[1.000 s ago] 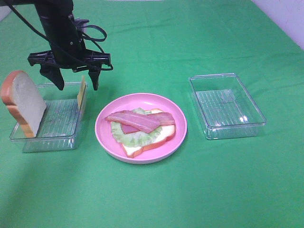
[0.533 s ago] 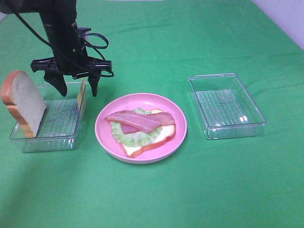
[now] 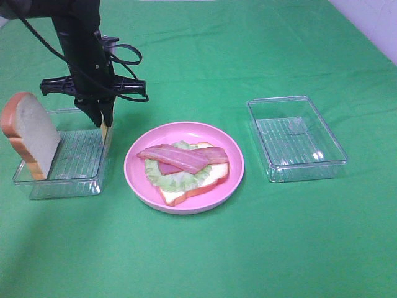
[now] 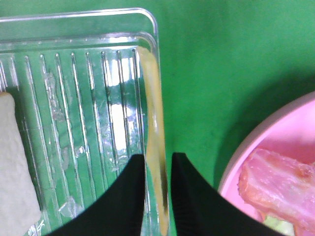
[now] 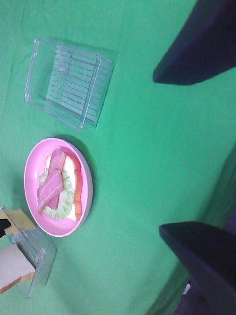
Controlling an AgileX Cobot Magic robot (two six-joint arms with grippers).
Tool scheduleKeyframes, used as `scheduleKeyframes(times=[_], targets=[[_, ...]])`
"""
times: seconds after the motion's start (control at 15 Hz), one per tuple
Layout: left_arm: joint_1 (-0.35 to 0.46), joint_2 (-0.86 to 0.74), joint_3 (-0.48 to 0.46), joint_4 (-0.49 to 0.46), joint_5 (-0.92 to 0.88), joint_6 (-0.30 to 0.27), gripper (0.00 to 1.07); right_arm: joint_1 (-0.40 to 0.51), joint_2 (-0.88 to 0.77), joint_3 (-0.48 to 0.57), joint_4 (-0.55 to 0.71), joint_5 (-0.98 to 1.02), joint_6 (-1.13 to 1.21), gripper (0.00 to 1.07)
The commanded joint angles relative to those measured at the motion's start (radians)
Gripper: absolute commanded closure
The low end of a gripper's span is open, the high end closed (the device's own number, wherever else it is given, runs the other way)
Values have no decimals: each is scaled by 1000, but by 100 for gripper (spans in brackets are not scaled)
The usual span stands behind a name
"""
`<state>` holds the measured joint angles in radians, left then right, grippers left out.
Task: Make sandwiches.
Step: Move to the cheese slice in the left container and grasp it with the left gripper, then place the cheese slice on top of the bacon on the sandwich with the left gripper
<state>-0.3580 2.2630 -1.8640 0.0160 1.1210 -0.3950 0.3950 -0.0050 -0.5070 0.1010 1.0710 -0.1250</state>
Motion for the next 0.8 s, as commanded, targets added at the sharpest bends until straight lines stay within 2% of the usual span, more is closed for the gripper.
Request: scheduleKeyframes(times=[0.07, 0.27, 0.4, 0.6, 0.67, 0.73, 0.8], targets=[[-3, 4, -1, 8, 8, -19, 107, 1, -15, 4, -1, -6, -6, 34], [-3, 4, -1, 14, 9, -25, 107, 1, -15, 4, -1, -6, -6, 34], [-3, -5, -1, -16, 14, -21, 107, 1, -15, 4, -1, -6, -6, 34], [-3, -74, -3, -49, 8, 14, 107, 1, -15, 4, -1, -6, -6, 34], [-3, -135, -24, -110, -4, 53, 107, 1, -15, 4, -1, -6, -6, 34], [-3, -135, -24, -110, -4, 53, 107, 1, -15, 4, -1, -6, -6, 34], [-3, -166, -24, -178, -28, 88, 107, 1, -15, 4, -1, -6, -6, 34]])
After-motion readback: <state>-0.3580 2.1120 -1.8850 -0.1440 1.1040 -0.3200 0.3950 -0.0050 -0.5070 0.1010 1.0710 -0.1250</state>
